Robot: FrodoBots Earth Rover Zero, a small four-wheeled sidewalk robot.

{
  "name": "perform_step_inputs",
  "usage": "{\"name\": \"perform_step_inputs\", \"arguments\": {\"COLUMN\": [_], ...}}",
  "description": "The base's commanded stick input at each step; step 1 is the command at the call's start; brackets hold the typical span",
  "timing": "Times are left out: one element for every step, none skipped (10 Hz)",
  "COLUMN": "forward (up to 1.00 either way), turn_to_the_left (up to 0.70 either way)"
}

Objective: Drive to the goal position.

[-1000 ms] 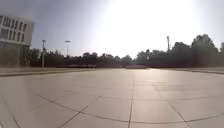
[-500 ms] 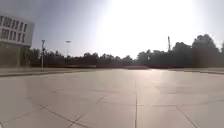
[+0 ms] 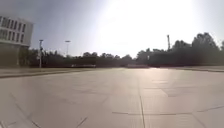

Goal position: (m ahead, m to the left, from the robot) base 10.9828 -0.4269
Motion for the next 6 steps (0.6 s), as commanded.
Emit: {"name": "perform_step_inputs", "arguments": {"forward": [0.7, 0.7, 0.7, 0.7, 0.7, 0.7], "turn_to_the_left": [0.0, 0.0, 0.0, 0.0, 0.0, 0.0]}}
